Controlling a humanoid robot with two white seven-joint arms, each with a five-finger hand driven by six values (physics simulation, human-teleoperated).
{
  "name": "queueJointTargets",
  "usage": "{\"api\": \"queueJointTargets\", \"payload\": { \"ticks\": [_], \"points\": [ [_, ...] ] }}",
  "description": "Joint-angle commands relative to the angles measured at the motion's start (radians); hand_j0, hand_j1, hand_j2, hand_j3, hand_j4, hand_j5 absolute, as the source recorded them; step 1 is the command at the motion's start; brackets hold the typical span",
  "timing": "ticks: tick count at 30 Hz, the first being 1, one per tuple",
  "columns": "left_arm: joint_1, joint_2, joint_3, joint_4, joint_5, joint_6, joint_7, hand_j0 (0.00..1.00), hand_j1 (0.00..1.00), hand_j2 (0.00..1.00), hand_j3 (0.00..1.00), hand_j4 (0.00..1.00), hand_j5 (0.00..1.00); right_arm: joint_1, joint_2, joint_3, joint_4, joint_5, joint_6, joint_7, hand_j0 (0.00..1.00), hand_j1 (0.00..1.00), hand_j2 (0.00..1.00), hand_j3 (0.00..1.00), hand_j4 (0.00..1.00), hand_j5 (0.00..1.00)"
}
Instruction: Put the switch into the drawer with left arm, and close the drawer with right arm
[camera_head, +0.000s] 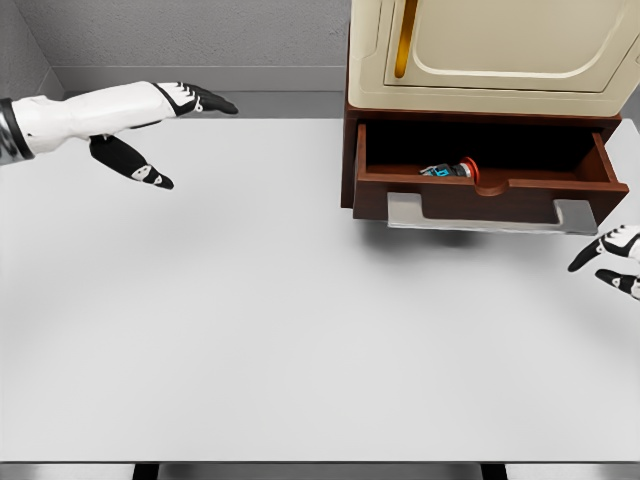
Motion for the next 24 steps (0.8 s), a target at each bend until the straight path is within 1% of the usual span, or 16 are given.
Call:
{"api": "queueJointTargets", "payload": {
  "ticks": [1,2,3,7,9,24],
  "points": [
    [0.0,0.002,0.019,-0.001,0.008,0.003,0.001,1.0,1.0,1.0,1.0,1.0,1.0,0.0,-0.01,-0.001,-0.014,-0.009,0.003,0.0,0.53,0.53,0.53,0.53,0.53,0.53],
    [0.017,0.002,0.028,-0.001,0.008,0.003,0.001,1.0,1.0,1.0,1.0,1.0,1.0,0.0,-0.031,-0.001,-0.014,-0.009,0.003,0.0,0.53,0.53,0.53,0.53,0.53,0.53],
    [0.02,0.002,0.038,-0.001,0.008,0.003,0.001,1.0,1.0,1.0,1.0,1.0,1.0,-0.002,-0.036,0.0,-0.016,-0.009,0.003,0.0,0.53,0.53,0.53,0.53,0.53,0.53],
    [0.02,0.002,0.042,-0.001,-0.002,0.003,0.001,1.0,1.0,1.0,1.0,1.0,1.0,-0.003,-0.039,0.011,-0.016,-0.009,0.003,0.0,0.53,0.53,0.53,0.53,0.53,0.53],
    [0.02,0.004,0.059,-0.001,-0.005,0.003,0.001,1.0,1.0,1.0,1.0,1.0,1.0,-0.006,-0.039,0.011,-0.016,-0.009,0.003,0.0,0.53,0.53,0.53,0.53,0.53,0.53],
    [0.021,0.002,0.067,-0.002,-0.014,0.003,0.001,1.0,1.0,1.0,1.0,1.0,1.0,-0.043,-0.039,0.012,0.0,-0.01,0.003,0.0,0.53,0.53,0.53,0.53,0.53,0.53]
  ]
}}
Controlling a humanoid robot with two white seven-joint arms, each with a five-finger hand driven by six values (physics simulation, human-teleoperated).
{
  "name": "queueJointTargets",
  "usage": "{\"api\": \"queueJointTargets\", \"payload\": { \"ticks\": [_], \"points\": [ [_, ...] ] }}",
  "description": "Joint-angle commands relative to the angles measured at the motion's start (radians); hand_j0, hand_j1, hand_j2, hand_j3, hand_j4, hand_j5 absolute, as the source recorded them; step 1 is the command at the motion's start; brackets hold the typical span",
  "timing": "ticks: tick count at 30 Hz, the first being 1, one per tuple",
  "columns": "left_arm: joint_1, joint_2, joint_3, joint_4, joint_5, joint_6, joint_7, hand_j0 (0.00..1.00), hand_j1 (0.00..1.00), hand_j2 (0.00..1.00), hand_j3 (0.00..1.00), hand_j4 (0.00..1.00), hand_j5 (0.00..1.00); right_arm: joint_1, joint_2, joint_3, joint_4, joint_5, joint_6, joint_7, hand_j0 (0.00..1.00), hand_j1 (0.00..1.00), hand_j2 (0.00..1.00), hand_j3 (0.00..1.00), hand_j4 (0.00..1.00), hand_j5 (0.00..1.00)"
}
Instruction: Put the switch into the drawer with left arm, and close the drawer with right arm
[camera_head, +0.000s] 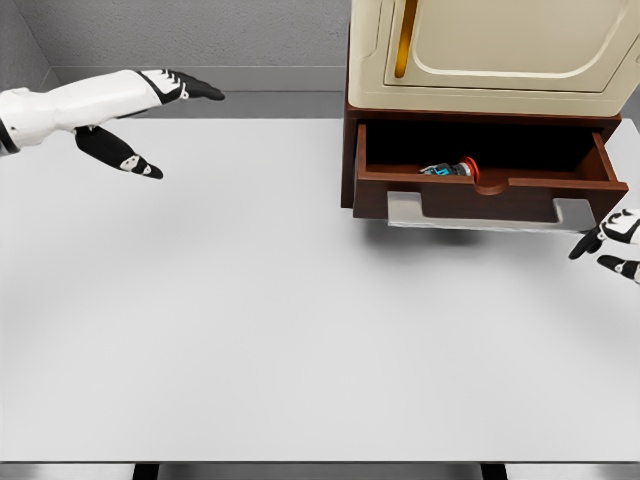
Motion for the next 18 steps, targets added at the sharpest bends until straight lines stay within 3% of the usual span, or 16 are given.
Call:
{"api": "queueJointTargets", "payload": {
  "ticks": [1,18],
  "points": [
    [0.0,0.0,0.002,-0.001,0.007,0.003,0.0,1.0,1.0,1.0,1.0,1.0,1.0,0.0,-0.002,0.001,0.007,-0.009,0.008,-0.002,0.53,0.53,0.53,0.53,0.53,0.53],
    [0.021,0.0,0.013,-0.034,0.002,0.003,0.0,1.0,1.0,1.0,1.0,1.0,1.0,-0.068,0.008,0.077,0.009,-0.003,0.008,-0.002,0.53,0.53,0.53,0.53,0.53,0.53]
  ]
}}
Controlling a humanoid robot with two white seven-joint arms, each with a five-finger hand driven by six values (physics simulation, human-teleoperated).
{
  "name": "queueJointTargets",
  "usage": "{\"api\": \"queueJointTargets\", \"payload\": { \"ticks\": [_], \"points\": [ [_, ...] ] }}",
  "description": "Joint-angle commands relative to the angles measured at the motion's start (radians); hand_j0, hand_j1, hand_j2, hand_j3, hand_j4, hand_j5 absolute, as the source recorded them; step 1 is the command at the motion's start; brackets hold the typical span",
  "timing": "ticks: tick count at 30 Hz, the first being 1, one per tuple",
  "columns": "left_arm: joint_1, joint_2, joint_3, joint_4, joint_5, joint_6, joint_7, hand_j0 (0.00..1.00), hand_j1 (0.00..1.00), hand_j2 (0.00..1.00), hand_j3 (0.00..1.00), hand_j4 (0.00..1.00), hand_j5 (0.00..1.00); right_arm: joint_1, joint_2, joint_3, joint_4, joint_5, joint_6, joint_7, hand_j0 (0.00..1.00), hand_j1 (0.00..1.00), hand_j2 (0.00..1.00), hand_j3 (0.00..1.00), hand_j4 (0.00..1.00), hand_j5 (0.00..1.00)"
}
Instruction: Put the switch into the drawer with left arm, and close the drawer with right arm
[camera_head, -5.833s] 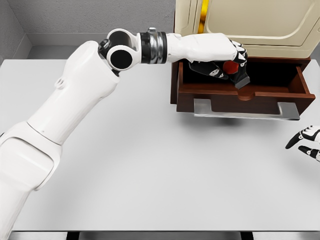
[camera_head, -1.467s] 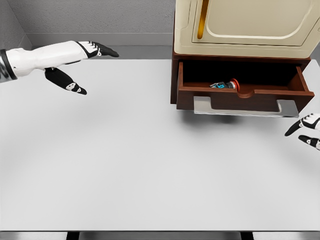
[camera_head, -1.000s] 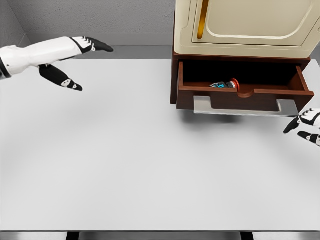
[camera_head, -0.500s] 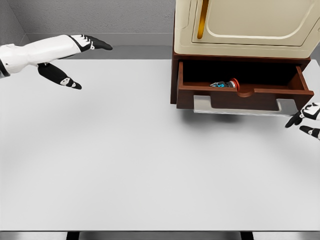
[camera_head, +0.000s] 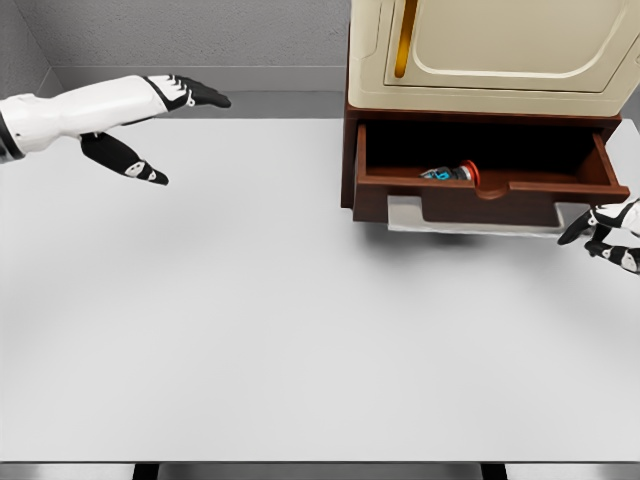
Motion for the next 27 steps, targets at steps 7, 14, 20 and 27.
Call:
{"api": "queueJointTargets", "payload": {
  "ticks": [7,14,20,27],
  "points": [
    [0.012,0.01,0.017,-0.016,0.005,0.003,0.001,1.0,1.0,1.0,1.0,1.0,1.0,-0.003,0.001,0.023,0.017,0.058,-0.029,0.006,0.53,0.53,0.53,0.53,0.53,0.53],
    [0.014,0.012,0.024,-0.014,0.005,0.003,0.001,1.0,1.0,1.0,1.0,1.0,1.0,-0.005,0.01,0.019,0.025,0.059,-0.029,0.006,0.55,0.55,0.55,0.55,0.55,0.55],
    [0.014,0.01,0.024,-0.016,0.005,0.003,0.001,1.0,1.0,1.0,1.0,1.0,1.0,-0.005,0.024,0.013,0.032,0.064,-0.029,0.006,0.55,0.55,0.55,0.55,0.55,0.55],
    [0.014,0.012,0.024,-0.014,0.003,0.003,0.001,1.0,1.0,1.0,1.0,1.0,1.0,-0.035,0.053,0.012,0.055,0.067,-0.029,0.006,0.56,0.56,0.56,0.56,0.56,0.56]
  ]
}}
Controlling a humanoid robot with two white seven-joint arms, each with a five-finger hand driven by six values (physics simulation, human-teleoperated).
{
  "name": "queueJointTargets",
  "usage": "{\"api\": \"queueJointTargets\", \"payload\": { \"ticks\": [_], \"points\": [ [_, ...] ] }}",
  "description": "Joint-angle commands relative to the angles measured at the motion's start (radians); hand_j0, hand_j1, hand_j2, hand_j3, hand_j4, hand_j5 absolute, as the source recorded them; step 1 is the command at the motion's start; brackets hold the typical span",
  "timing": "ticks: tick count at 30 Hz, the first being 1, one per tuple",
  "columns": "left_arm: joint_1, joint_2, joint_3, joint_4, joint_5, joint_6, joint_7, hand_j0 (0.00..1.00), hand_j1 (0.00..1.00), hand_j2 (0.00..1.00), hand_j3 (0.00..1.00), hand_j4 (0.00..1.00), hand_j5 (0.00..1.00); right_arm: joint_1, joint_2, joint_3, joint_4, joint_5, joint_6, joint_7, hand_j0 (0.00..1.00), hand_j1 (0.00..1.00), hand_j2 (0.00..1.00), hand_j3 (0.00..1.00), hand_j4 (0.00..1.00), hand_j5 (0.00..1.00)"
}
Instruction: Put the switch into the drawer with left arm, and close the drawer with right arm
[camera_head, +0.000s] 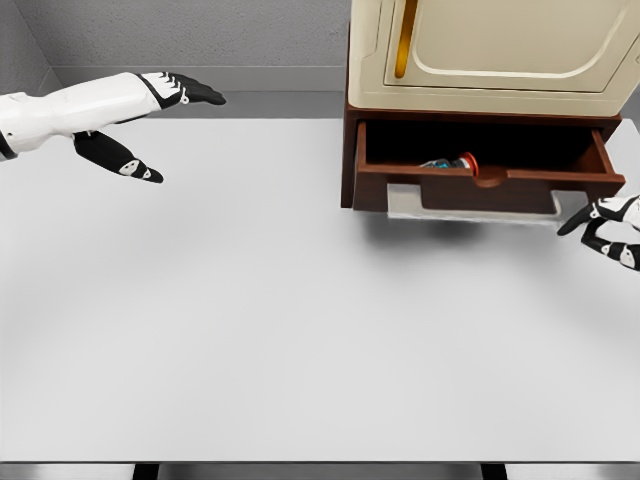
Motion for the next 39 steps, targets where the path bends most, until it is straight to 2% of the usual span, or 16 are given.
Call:
{"api": "queueJointTargets", "payload": {
  "ticks": [1,14,39],
  "points": [
    [0.0,0.001,0.001,0.0,0.008,0.003,0.001,1.0,1.0,1.0,1.0,1.0,1.0,-0.002,0.014,0.004,0.014,0.048,-0.018,0.003,0.56,0.56,0.56,0.56,0.56,0.56],
    [0.0,0.001,0.001,-0.001,0.007,0.003,0.001,1.0,1.0,1.0,1.0,1.0,1.0,-0.109,0.055,0.051,0.08,0.095,-0.018,0.003,0.56,0.56,0.56,0.56,0.56,0.56],
    [0.0,0.004,0.004,0.0,0.005,0.003,0.001,1.0,1.0,1.0,1.0,1.0,1.0,-0.181,0.09,0.086,0.124,0.127,-0.018,0.003,0.56,0.56,0.56,0.56,0.56,0.56]
  ]
}}
